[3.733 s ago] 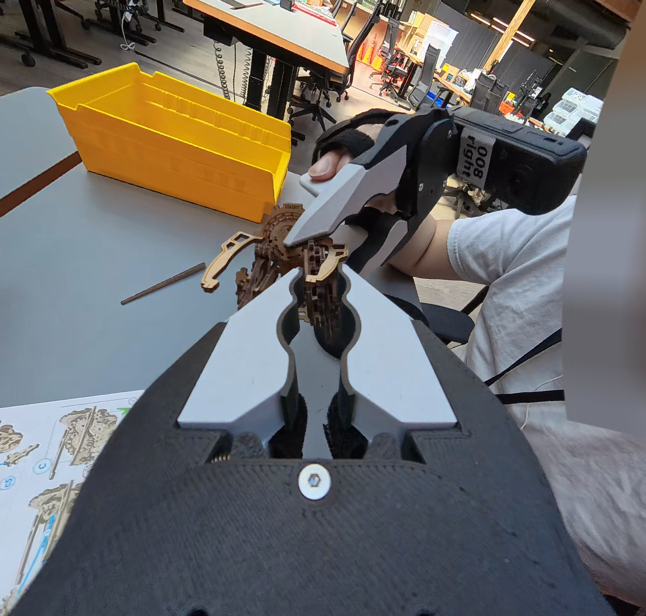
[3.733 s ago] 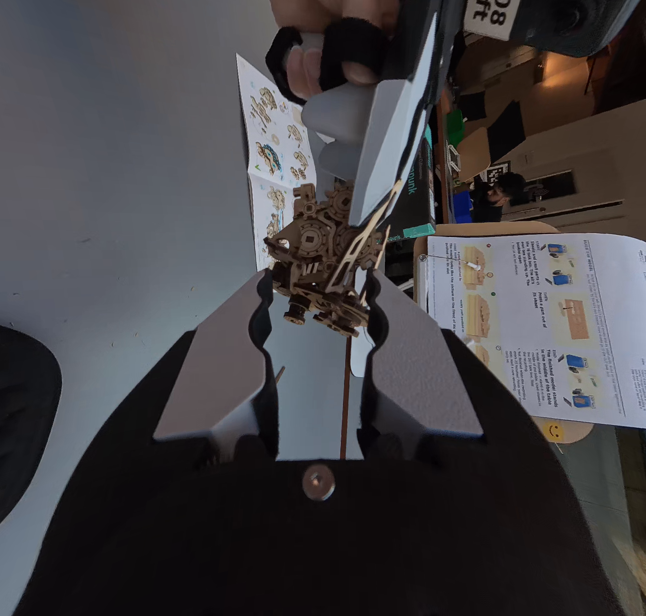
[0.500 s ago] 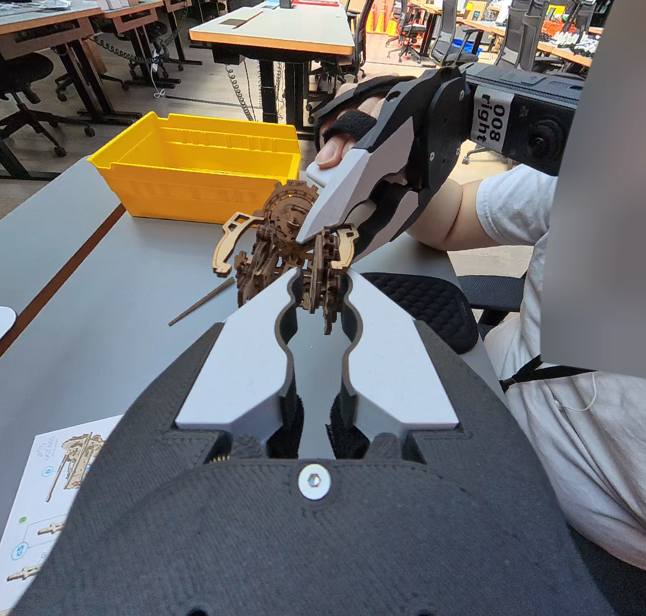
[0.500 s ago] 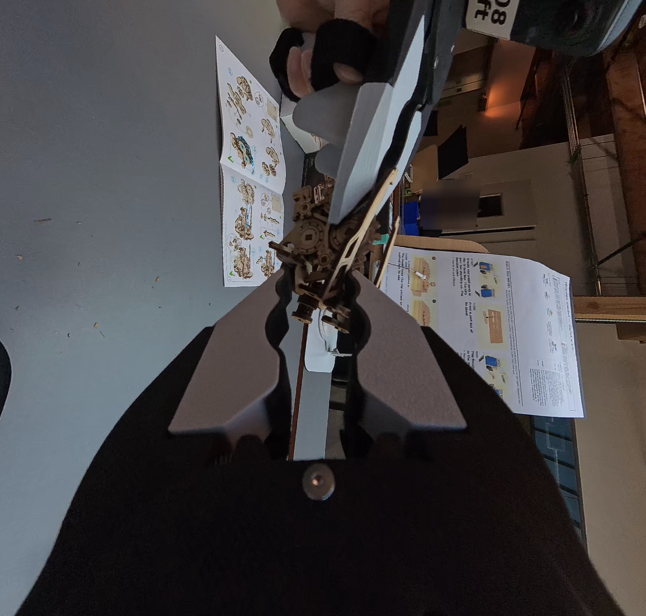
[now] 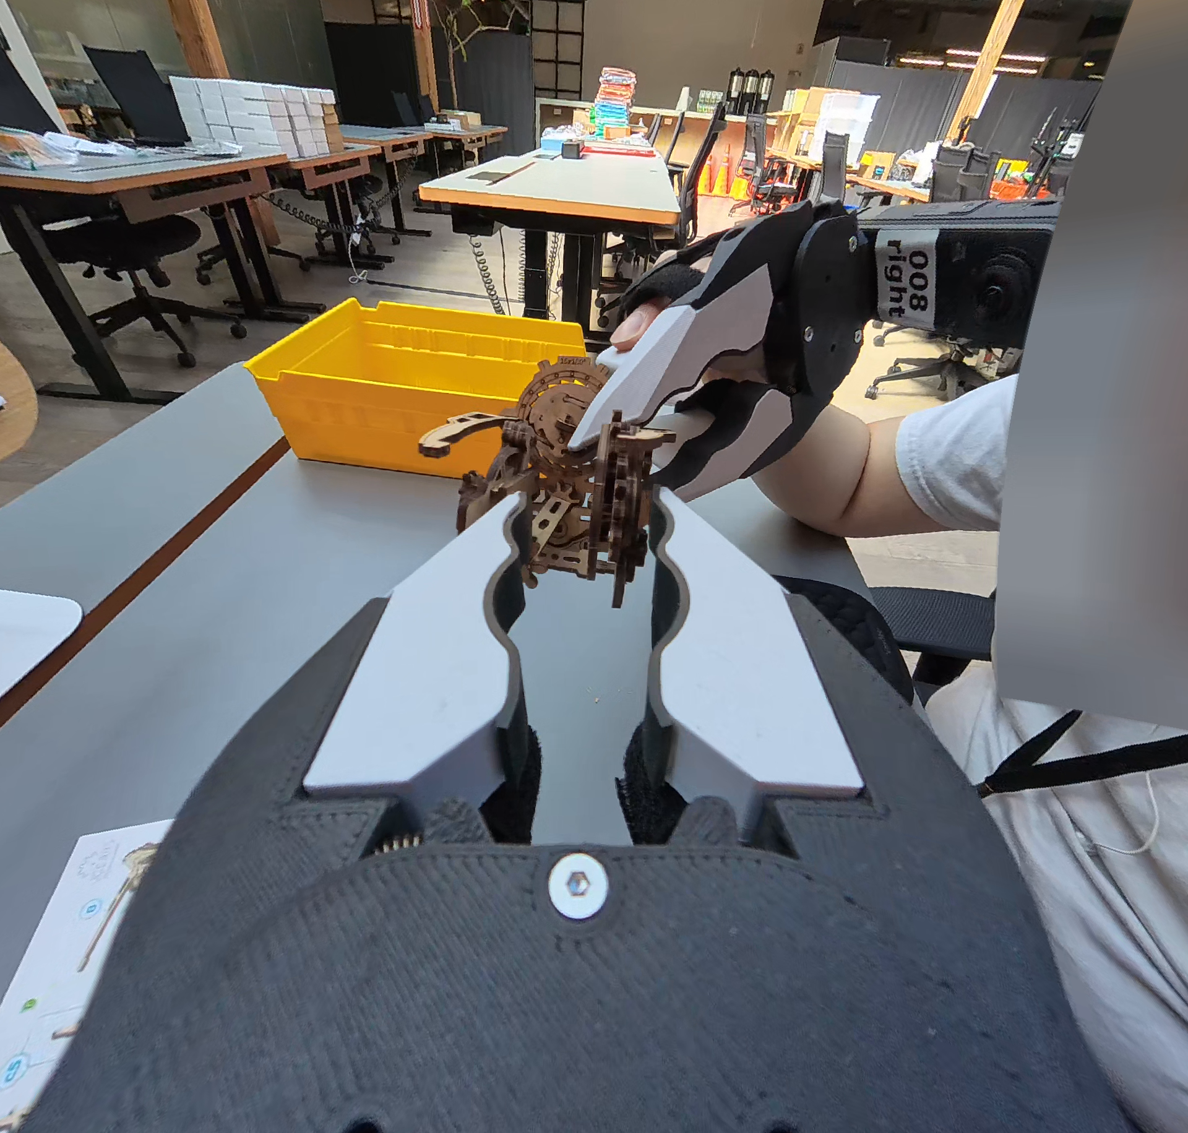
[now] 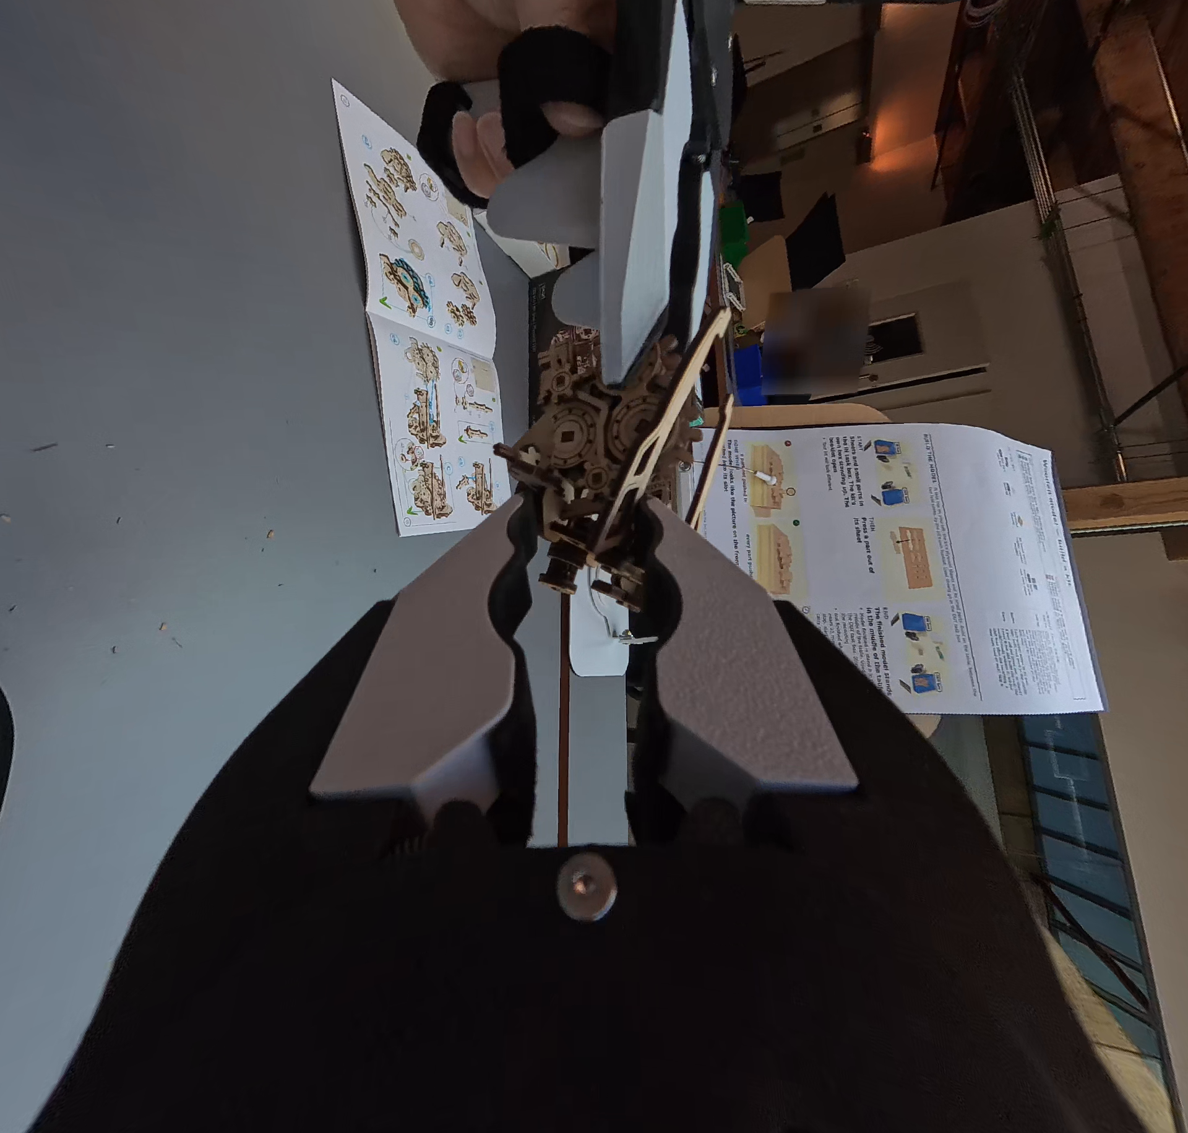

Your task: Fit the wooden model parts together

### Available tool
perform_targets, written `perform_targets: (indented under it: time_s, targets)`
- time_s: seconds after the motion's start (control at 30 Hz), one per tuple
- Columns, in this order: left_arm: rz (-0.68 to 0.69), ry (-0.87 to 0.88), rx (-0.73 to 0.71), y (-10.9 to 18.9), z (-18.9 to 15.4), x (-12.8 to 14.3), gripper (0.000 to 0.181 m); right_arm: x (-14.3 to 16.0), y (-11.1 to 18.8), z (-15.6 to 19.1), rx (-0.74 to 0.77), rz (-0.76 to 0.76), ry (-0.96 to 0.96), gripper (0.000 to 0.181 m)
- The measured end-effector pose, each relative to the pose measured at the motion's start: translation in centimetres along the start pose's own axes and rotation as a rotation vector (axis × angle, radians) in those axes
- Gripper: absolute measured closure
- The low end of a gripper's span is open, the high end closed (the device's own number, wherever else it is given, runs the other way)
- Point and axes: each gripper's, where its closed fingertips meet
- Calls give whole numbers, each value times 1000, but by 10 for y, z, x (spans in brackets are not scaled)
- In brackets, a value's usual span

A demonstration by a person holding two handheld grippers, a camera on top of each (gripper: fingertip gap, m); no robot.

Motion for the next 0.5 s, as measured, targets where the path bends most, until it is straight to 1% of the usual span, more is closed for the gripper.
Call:
perform_targets:
  time_s: [0.1,0.13,0.17,0.2,0.37,0.5]
  targets:
    - [14,-3,4,-7,-1,5,149,1,-2,2,-14,11,-11,154]
    - [20,-4,-7,-9,1,7,155,2,-4,4,-23,14,-17,153]
    - [23,-3,-6,-10,1,8,165,3,-5,5,-31,17,-22,153]
    - [25,15,4,-12,1,9,168,6,-6,6,-34,32,-22,153]
    - [74,141,22,-13,6,16,168,10,-10,13,-77,23,-57,152]
    - [113,196,0,-11,10,21,168,11,-14,13,-58,22,-44,147]
Point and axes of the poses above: each gripper's, where its closed fingertips meet, y back along the fingers, x out of its underside, z = x × y across the jaws, and after that the axes turned 12 degrees about y, right-handed
